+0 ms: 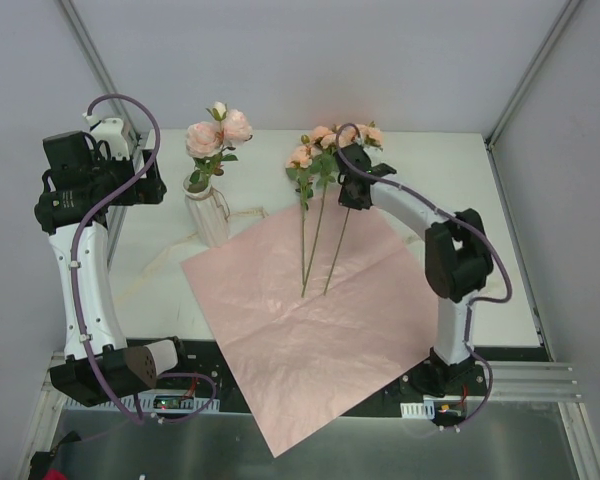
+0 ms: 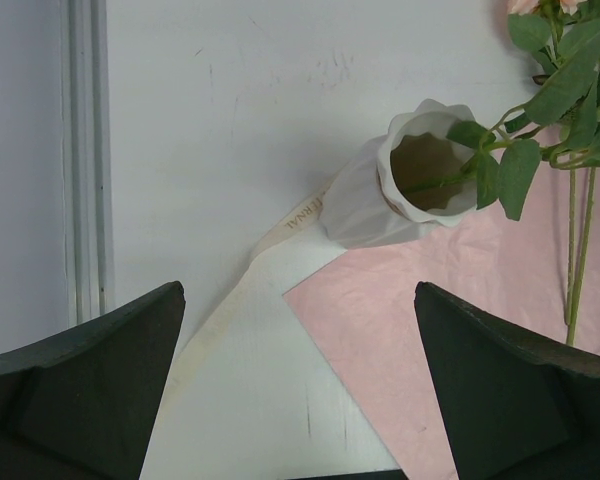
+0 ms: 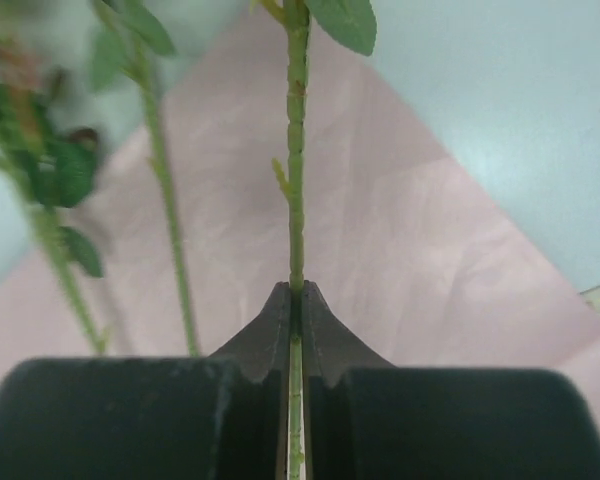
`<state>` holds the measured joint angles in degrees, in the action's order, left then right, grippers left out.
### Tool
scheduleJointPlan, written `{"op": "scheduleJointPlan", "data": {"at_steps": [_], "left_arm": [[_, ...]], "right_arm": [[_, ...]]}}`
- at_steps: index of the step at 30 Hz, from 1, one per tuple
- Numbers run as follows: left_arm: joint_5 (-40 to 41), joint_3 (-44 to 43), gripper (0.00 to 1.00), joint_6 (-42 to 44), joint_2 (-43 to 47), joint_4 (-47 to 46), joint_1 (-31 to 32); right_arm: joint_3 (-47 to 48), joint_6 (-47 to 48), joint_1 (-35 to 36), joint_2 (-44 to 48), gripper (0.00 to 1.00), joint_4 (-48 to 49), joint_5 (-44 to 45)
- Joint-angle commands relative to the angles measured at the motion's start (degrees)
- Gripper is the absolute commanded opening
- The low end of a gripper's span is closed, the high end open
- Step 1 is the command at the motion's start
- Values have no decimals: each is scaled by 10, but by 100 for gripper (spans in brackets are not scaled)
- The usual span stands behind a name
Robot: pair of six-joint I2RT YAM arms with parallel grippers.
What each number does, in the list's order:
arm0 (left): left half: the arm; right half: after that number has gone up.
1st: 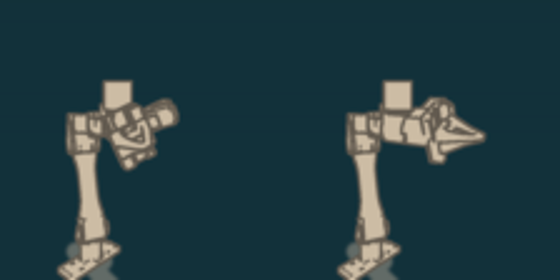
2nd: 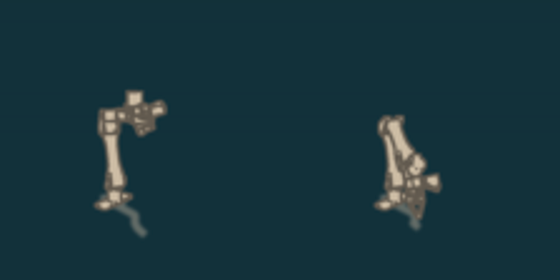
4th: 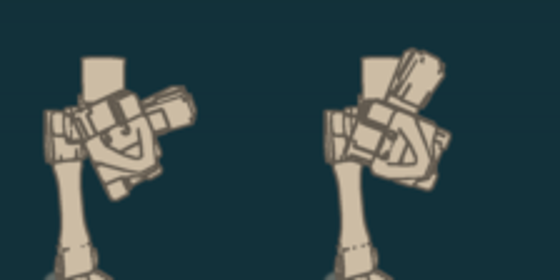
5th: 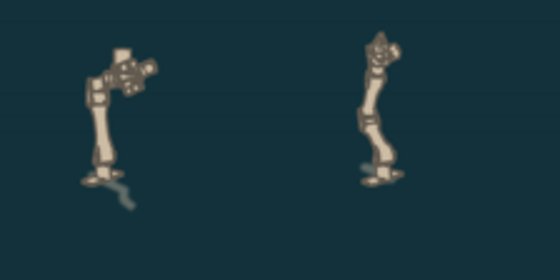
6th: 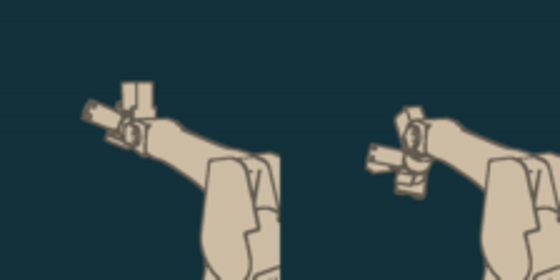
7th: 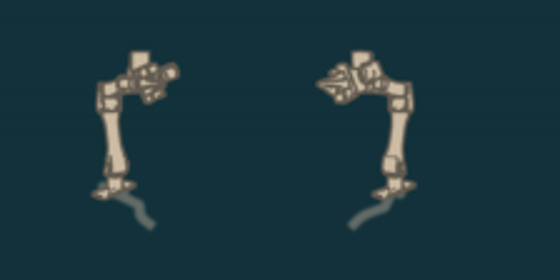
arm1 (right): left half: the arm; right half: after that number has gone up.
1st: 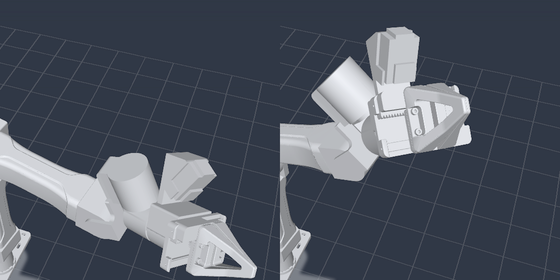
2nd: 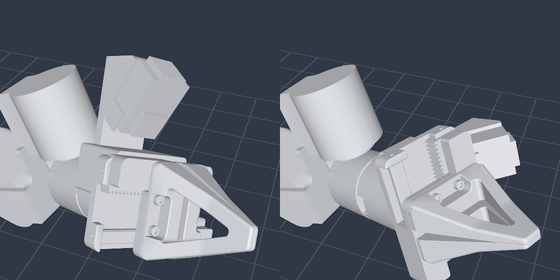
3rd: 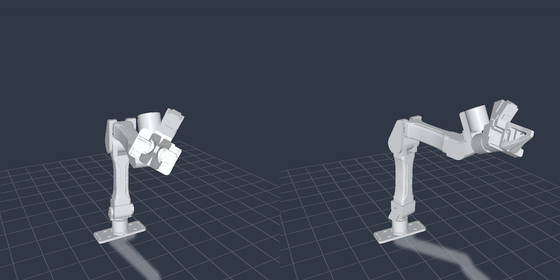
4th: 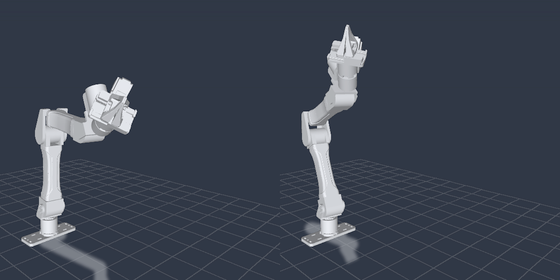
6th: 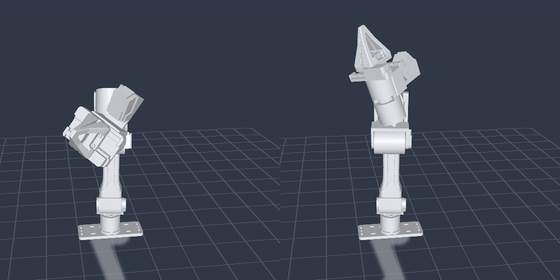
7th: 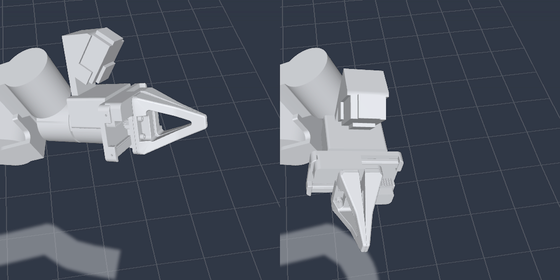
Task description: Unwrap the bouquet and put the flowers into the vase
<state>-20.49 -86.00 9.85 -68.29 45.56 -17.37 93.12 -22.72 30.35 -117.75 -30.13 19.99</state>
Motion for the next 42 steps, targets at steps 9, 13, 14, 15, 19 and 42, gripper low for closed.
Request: {"op": "scheduleJointPlan", "data": {"at_steps": [9,13,14,15,19,42], "left_arm": [[-6,-58,99,-18,-3,25,-5],[39,-88,99,-40,-20,37,-5],[44,-94,99,-45,-25,39,-6],[47,-94,99,-51,-25,40,-6],[49,-84,99,-59,-22,39,-7],[-12,-72,99,8,-6,50,-86]], "right_arm": [[-80,214,51,380,1,268,51],[-72,366,169,428,1,361,56],[-74,395,191,439,1,415,52],[-80,429,214,444,1,445,43],[-85,508,295,443,1,545,-56],[279,434,337,27,1,809,-310]]}}
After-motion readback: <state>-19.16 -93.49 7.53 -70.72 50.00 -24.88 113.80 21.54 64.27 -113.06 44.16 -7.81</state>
